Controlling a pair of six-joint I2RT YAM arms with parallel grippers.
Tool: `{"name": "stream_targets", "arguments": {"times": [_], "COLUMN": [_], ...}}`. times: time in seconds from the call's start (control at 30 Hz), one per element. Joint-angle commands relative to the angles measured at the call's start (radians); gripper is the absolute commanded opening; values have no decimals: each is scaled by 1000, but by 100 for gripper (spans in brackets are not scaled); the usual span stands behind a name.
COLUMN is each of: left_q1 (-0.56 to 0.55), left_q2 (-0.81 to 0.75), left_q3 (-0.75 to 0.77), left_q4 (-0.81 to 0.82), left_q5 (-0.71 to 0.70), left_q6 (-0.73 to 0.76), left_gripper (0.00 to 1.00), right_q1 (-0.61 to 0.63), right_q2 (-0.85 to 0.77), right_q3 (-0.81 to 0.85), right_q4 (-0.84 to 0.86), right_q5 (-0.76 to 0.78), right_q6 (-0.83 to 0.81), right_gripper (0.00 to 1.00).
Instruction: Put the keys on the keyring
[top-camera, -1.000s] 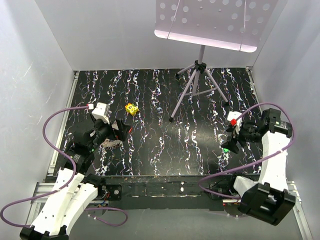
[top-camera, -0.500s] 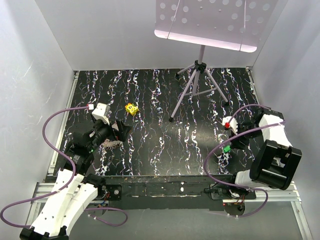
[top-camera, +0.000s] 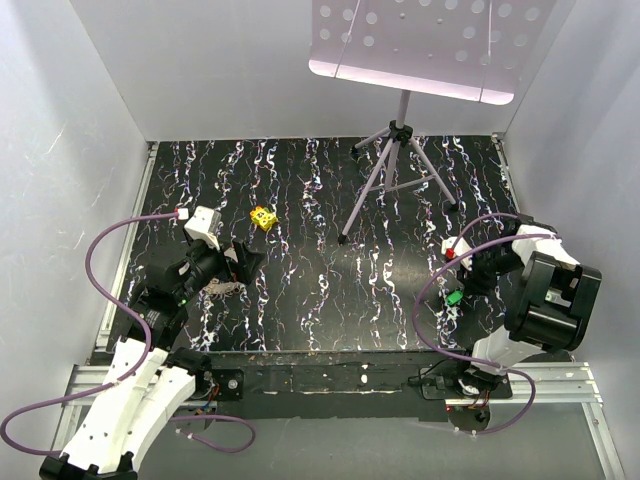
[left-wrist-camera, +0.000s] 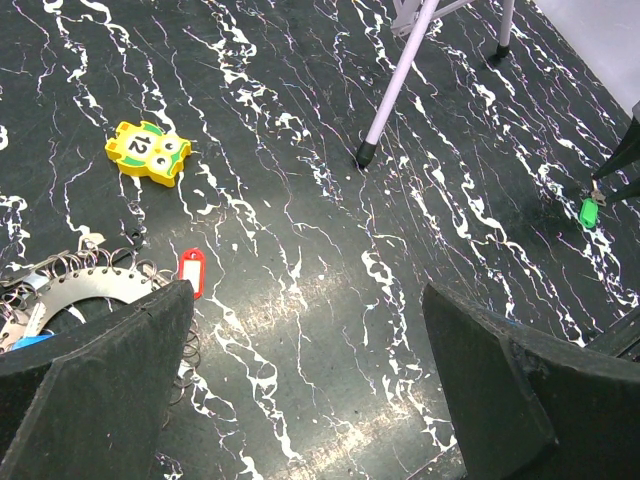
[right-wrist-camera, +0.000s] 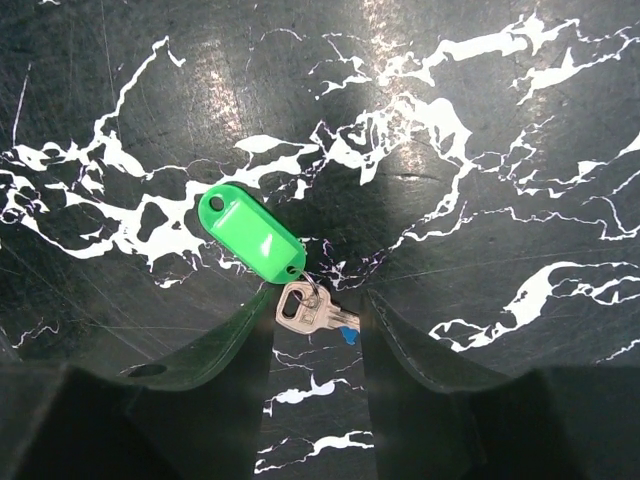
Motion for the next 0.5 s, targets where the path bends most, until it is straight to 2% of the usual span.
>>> {"name": "stream_targets", "arguments": {"times": [0.0,0.13,0.37,0.47], "left_q1": [-5,-5,-3,-5], "left_q2": [-3,2,3,3], "left_q3": [29,27,29,27], "left_q4": [12,12,12,12], "left_q5": [12,15,14,12], "left_q6": [11,10,11,11], "left_gripper": [100,100,100,100], "right_q1": [25,41,56,57], "right_q2": [23,46,66,65], "right_q3": [17,20,32,35], "right_q4": [1,-17,-60,-77], "right_q5": [34,43,59,71], "right_q6": [-30,-27,-26,-24], "right_gripper": [46,40,25,10]}}
